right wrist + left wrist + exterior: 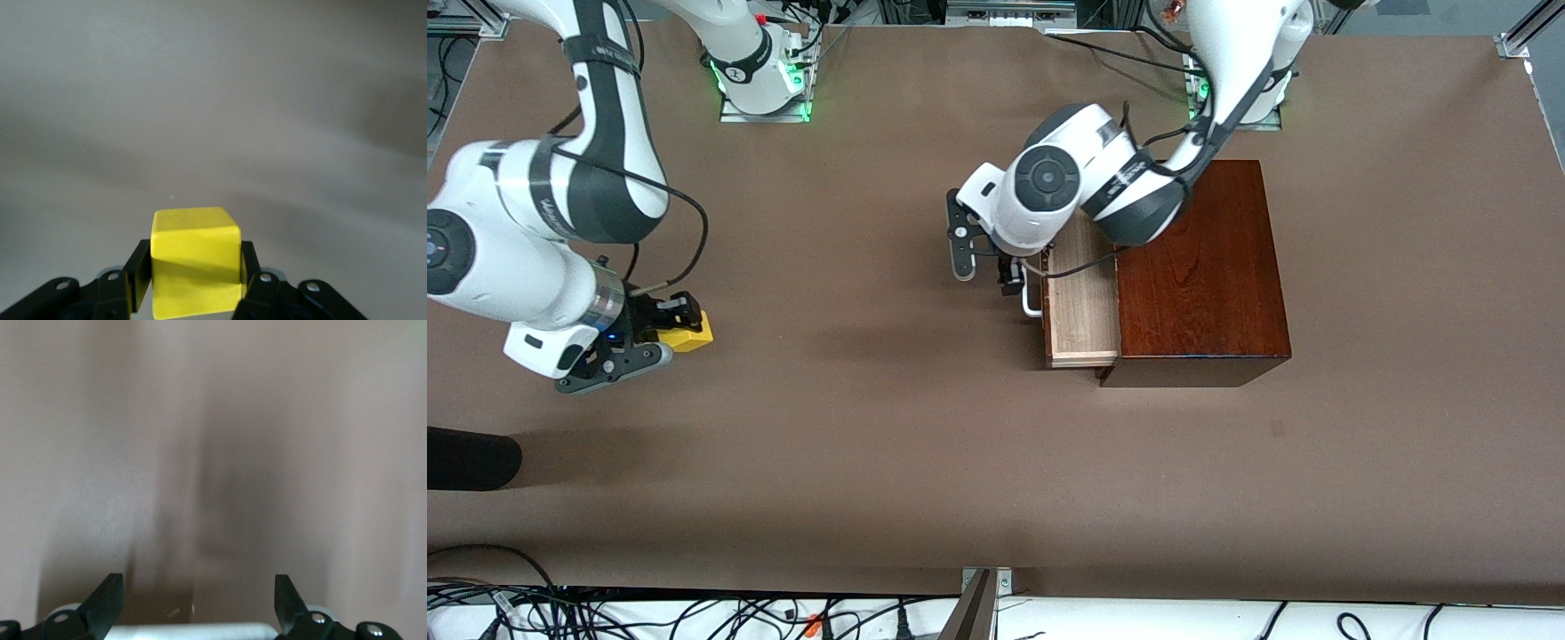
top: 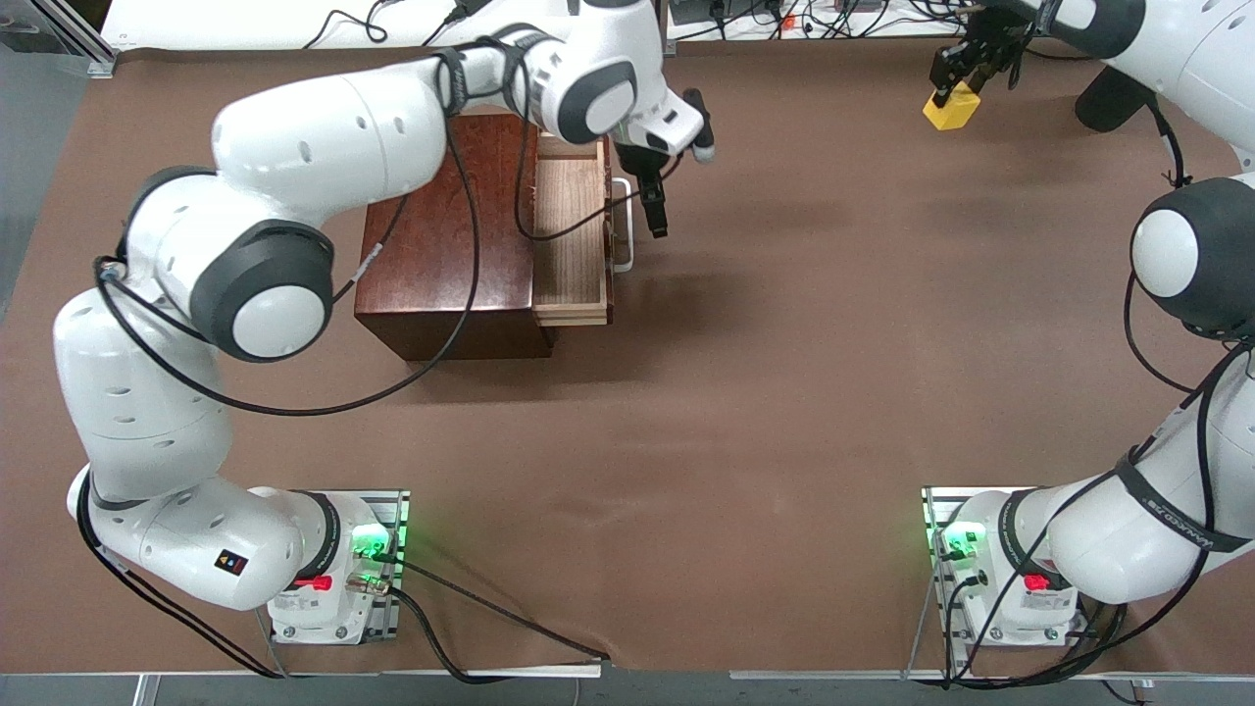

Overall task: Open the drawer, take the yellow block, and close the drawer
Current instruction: 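Carry the cube away with the right gripper while the left gripper reaches the drawer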

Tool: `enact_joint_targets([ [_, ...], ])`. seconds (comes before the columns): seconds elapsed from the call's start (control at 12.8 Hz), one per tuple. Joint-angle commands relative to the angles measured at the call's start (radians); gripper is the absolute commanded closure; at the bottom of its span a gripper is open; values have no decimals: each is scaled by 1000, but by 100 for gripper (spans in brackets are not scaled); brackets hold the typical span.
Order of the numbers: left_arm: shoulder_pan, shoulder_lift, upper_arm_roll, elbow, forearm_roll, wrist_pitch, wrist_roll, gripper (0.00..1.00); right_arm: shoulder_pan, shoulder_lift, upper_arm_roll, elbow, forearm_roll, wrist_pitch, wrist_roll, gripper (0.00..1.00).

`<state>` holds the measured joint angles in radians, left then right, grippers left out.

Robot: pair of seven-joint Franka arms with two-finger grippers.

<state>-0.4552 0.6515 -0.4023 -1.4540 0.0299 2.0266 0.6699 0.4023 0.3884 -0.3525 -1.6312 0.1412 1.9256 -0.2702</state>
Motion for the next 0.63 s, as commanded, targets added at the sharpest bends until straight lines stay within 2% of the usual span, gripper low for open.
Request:
enact_joint_targets([
  [0.0, -25, 22, 8, 6, 70, 0, 33, 0, 0, -10, 27, -128, -5, 158, 112, 100],
  [0.31, -13, 22, 13, -49, 108, -26, 39, 0, 0, 68, 72, -160, -9, 243, 273, 100],
  [0.55, 4, 20, 13, -48, 110, -97, 60, 0, 3, 150, 93, -162, -8, 334, 336, 100],
])
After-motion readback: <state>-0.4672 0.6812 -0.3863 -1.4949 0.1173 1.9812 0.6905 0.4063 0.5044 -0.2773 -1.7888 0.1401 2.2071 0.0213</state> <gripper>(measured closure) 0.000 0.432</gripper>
